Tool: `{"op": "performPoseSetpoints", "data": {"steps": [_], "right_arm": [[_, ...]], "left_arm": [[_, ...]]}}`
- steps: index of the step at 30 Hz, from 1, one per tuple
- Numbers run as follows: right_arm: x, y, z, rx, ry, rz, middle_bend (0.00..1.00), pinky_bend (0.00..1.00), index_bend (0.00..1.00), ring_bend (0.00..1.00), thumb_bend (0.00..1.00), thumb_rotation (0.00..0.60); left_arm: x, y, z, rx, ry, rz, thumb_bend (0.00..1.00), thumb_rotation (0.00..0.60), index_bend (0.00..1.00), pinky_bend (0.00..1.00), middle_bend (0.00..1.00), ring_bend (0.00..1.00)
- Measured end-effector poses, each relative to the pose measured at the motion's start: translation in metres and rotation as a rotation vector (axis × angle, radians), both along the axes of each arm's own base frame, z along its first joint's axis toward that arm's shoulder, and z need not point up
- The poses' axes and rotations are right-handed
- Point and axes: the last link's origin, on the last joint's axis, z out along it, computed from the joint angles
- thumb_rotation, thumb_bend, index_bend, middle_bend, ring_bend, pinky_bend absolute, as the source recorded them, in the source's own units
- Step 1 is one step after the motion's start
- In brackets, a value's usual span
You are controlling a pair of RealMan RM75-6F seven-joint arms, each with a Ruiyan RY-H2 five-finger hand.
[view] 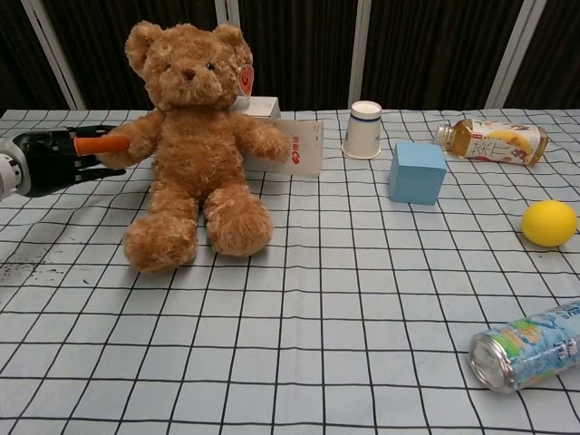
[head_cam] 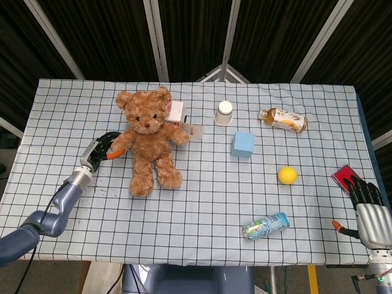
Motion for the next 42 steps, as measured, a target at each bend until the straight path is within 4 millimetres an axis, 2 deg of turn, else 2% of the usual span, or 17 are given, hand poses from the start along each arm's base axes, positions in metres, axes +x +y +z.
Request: {"op": "performPoseSetpoints", "data": {"steps": [8, 14, 18, 28, 36, 42], "right_arm": [[-0.0006, 0.0000, -0.0001, 0.005, -0.005, -0.004, 0.02, 0.00, 0.05, 0.00, 0.13, 0.600], [-0.0008, -0.0003, 0.0003, 0.006, -0.010, -0.005, 0.02, 0.00, 0.05, 0.00, 0.13, 0.600], [-0.0009, 0.0000, 0.0007, 0.006, -0.014, -0.006, 0.02, 0.00, 0.05, 0.00, 0.13, 0.600], [-0.0014, 0.0002, 0.0023, 0.001, -0.019, -0.009, 0.02, 0.00, 0.05, 0.00, 0.13, 0.600], [-0.0015, 0.0004, 0.0024, 0.002, -0.020, -0.011, 0.02, 0.00, 0.05, 0.00, 0.13, 0.600], [-0.0017, 0.0006, 0.0025, 0.004, -0.022, -0.012, 0.02, 0.00, 0.05, 0.00, 0.13, 0.600]], "left_arm": [[0.0028, 0.0008, -0.0011, 0.016, 0.001, 0.002, 0.38, 0.600, 0.33, 0.07, 0.26, 0.00], [0.0021, 0.0012, -0.0033, 0.019, 0.007, 0.017, 0.50, 0.600, 0.35, 0.07, 0.32, 0.01], [0.0000, 0.0017, -0.0044, 0.031, 0.022, 0.029, 0.57, 0.600, 0.35, 0.07, 0.33, 0.01], [-0.0008, 0.0030, -0.0074, 0.046, 0.072, 0.048, 0.60, 0.600, 0.38, 0.07, 0.37, 0.04], [0.0045, 0.0047, -0.0099, 0.055, 0.081, 0.060, 0.66, 0.600, 0.47, 0.07, 0.49, 0.10], [0.0070, 0.0061, -0.0082, 0.068, 0.088, 0.068, 0.69, 0.600, 0.49, 0.07, 0.50, 0.10]]}}
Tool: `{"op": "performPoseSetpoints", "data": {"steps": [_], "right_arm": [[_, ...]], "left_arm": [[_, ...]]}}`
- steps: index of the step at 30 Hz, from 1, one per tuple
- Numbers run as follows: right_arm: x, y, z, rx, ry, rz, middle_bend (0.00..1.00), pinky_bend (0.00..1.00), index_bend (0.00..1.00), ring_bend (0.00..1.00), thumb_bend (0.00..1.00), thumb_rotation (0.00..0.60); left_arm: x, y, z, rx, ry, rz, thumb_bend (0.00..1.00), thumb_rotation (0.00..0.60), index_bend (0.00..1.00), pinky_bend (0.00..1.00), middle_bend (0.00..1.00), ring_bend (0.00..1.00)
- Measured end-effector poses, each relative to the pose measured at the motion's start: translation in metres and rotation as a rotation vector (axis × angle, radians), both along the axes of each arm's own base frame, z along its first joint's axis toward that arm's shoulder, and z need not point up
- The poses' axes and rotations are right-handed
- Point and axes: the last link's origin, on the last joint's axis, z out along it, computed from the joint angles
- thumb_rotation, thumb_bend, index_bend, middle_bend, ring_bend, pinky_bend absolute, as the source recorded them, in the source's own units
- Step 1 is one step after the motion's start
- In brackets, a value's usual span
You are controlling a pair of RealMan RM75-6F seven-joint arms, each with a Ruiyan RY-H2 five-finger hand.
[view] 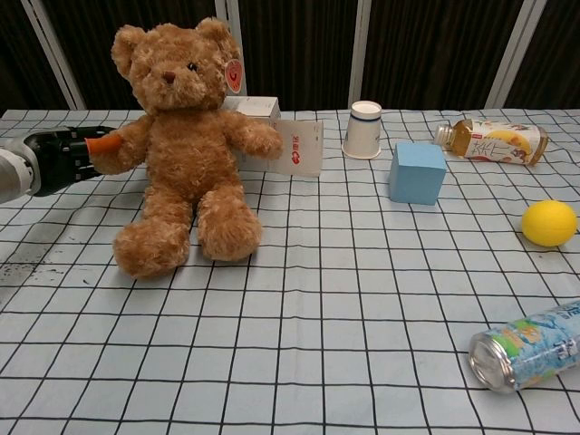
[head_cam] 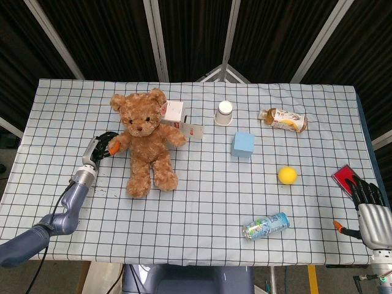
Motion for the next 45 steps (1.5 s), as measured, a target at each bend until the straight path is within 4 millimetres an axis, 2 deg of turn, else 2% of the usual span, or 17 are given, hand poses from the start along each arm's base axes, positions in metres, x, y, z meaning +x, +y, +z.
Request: {"op": "performPoseSetpoints", "data": {"steps": [15, 30, 45], "right_arm": [[0.000, -0.001, -0.002, 0.010, 0.002, 0.000, 0.02, 0.00, 0.05, 0.00, 0.13, 0.600], [0.000, -0.002, -0.005, 0.024, 0.003, -0.005, 0.02, 0.00, 0.05, 0.00, 0.13, 0.600], [0.001, -0.002, -0.006, 0.030, 0.002, -0.004, 0.02, 0.00, 0.05, 0.00, 0.13, 0.600]], "left_arm": [[0.012, 0.004, 0.008, 0.032, 0.031, -0.014, 0.68, 0.600, 0.49, 0.07, 0.50, 0.10], [0.028, 0.002, 0.007, 0.015, 0.041, -0.088, 0.68, 0.600, 0.49, 0.07, 0.49, 0.10], [-0.008, 0.003, 0.002, 0.002, 0.118, 0.001, 0.67, 0.600, 0.49, 0.07, 0.48, 0.10]]}}
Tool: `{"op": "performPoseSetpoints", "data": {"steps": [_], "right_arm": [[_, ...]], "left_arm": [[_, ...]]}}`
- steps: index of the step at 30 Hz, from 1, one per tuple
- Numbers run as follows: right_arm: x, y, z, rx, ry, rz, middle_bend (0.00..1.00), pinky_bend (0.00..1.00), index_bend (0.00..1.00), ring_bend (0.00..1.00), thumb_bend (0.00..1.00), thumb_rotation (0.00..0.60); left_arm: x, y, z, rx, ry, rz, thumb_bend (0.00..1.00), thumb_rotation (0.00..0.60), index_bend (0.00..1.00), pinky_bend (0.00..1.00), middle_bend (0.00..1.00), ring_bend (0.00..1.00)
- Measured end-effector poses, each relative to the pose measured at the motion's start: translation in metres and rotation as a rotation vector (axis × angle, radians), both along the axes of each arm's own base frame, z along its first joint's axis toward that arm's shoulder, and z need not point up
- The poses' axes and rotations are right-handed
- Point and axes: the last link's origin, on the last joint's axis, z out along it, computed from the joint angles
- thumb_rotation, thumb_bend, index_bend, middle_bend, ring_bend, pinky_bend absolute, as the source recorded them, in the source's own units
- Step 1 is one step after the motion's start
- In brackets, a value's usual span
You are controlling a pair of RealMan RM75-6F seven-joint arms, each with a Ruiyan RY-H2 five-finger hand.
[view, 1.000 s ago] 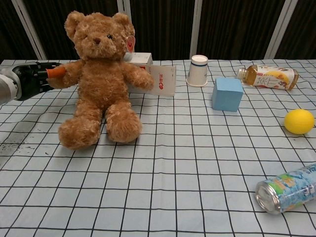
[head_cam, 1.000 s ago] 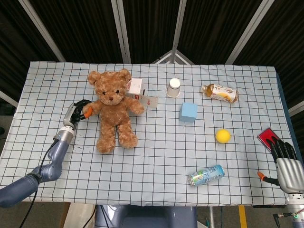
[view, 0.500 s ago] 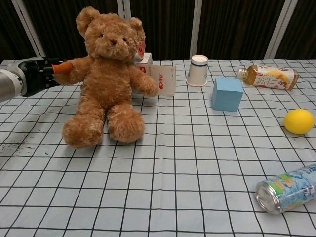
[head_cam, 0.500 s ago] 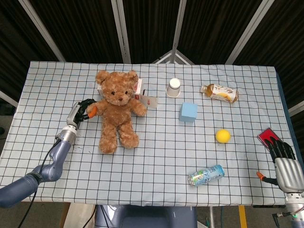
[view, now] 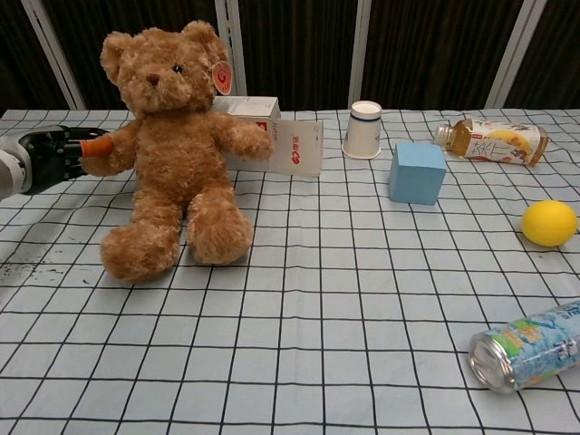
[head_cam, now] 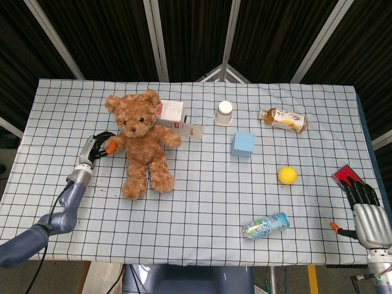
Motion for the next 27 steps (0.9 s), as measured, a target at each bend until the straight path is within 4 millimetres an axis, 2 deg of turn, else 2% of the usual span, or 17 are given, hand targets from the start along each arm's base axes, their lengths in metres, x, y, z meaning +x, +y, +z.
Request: {"op": "performPoseSetpoints", "data": {"steps": [5, 18, 21, 27], "right_arm": [[0.000, 0.000, -0.001, 0.004, 0.001, -0.003, 0.02, 0.00, 0.05, 0.00, 0.13, 0.600], [-0.001, 0.001, 0.001, 0.004, -0.006, -0.010, 0.02, 0.00, 0.05, 0.00, 0.13, 0.600], [-0.001, 0.001, 0.002, 0.005, -0.008, -0.012, 0.02, 0.00, 0.05, 0.00, 0.13, 0.600], [0.000, 0.002, 0.002, 0.004, -0.012, -0.010, 0.02, 0.00, 0.05, 0.00, 0.13, 0.600]], "left_arm": [[0.007, 0.003, -0.003, 0.003, -0.012, -0.004, 0.67, 0.600, 0.49, 0.07, 0.48, 0.10], [0.044, 0.007, -0.009, 0.014, -0.019, -0.092, 0.67, 0.600, 0.48, 0.07, 0.47, 0.10], [0.043, 0.004, -0.011, 0.004, -0.005, -0.093, 0.67, 0.600, 0.48, 0.07, 0.47, 0.10], [0.027, 0.003, -0.009, -0.008, 0.017, -0.050, 0.67, 0.600, 0.48, 0.07, 0.47, 0.10]]}}
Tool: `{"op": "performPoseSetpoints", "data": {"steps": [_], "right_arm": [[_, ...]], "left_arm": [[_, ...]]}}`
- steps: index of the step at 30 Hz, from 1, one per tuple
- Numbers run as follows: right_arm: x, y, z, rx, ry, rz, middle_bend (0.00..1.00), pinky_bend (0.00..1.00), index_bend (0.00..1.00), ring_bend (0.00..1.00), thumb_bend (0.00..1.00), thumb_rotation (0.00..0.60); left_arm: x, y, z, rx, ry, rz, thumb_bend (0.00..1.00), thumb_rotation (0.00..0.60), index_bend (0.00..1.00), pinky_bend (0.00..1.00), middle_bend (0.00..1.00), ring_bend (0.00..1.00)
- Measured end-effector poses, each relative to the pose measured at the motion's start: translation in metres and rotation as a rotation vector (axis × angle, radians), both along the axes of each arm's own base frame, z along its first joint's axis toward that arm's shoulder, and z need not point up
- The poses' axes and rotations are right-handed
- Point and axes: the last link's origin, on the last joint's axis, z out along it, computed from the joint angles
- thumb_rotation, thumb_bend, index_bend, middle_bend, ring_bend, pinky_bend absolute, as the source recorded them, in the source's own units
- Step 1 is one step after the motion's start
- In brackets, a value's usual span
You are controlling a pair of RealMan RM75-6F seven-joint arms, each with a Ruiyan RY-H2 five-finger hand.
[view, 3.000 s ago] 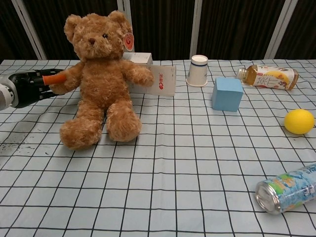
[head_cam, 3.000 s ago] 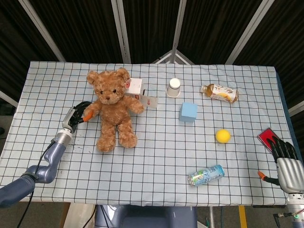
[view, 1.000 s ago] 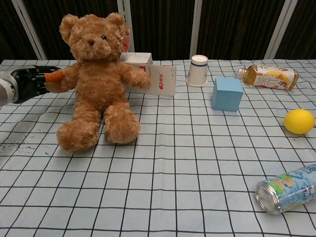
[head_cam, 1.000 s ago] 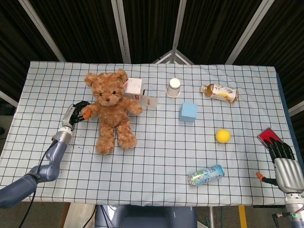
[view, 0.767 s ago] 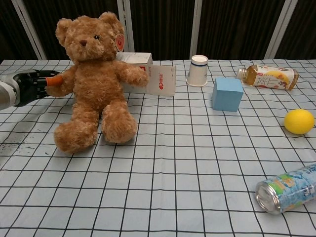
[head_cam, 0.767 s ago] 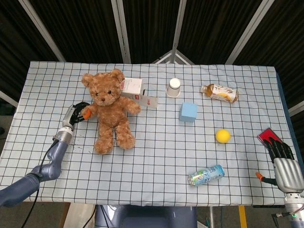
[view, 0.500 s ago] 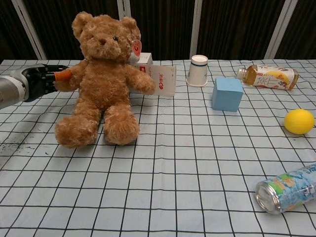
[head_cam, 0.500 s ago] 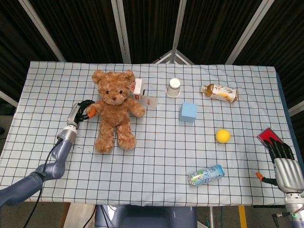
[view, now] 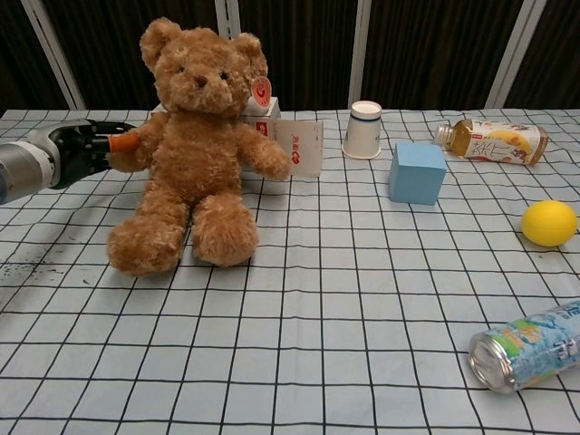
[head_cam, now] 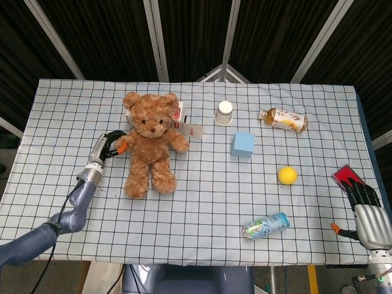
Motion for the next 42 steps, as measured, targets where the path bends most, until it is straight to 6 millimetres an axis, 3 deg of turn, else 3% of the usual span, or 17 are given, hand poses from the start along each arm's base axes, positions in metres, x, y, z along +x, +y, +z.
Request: {"op": "performPoseSetpoints", "data": {"steps": [10, 26, 42], "right_arm": [[0.000, -0.001, 0.000, 0.002, 0.000, -0.001, 0.02, 0.00, 0.05, 0.00, 0.13, 0.600], [0.000, 0.000, 0.001, 0.001, -0.004, -0.001, 0.02, 0.00, 0.05, 0.00, 0.13, 0.600], [0.001, 0.000, 0.000, 0.007, -0.003, -0.003, 0.02, 0.00, 0.05, 0.00, 0.13, 0.600]], "left_arm": [[-0.016, 0.001, -0.003, -0.007, 0.035, 0.035, 0.67, 0.600, 0.48, 0.07, 0.47, 0.09], [0.028, 0.002, -0.008, 0.014, 0.007, -0.072, 0.67, 0.600, 0.48, 0.07, 0.47, 0.09], [-0.023, 0.003, -0.007, 0.001, 0.060, 0.063, 0.67, 0.600, 0.48, 0.07, 0.47, 0.09]]}}
